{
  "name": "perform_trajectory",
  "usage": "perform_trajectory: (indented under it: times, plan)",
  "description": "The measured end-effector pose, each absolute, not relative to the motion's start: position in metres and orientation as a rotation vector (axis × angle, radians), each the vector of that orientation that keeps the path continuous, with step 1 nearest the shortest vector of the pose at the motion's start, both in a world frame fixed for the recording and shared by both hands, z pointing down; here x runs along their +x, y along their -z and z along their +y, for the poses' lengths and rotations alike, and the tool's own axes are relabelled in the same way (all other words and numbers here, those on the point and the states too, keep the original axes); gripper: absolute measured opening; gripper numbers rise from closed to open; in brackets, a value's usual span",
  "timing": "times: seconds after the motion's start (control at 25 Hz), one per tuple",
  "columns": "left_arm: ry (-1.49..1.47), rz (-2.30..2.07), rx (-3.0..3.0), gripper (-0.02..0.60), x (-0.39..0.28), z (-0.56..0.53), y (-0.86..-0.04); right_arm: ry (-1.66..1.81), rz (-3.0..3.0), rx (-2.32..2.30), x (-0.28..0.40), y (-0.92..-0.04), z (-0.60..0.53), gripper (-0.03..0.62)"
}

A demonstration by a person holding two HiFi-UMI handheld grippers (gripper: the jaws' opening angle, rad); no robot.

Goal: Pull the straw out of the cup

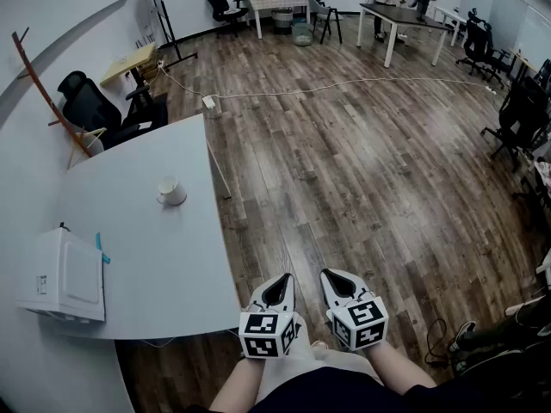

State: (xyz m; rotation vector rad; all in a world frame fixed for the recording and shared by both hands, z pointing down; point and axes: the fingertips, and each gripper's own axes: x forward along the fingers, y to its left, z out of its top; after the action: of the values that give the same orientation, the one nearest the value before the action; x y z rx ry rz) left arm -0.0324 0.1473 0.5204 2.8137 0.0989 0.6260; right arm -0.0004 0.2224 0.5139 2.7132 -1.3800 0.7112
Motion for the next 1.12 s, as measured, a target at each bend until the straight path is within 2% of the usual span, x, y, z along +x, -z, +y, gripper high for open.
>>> perform_trajectory:
  times: [0.44,1.12]
  plan:
    - [-0.594,0.129,2.870,0.014,-0.097,0.158,-0.492,-0.598,-1.434,2.723,-0.075,-0.483,0.221,0.028]
    - [-0.533,0.083,2.872,0.014,-0.085,0.186,-0.494,-0.504,-1.470,2.742,-0.069,-0.477,0.257,0.029]
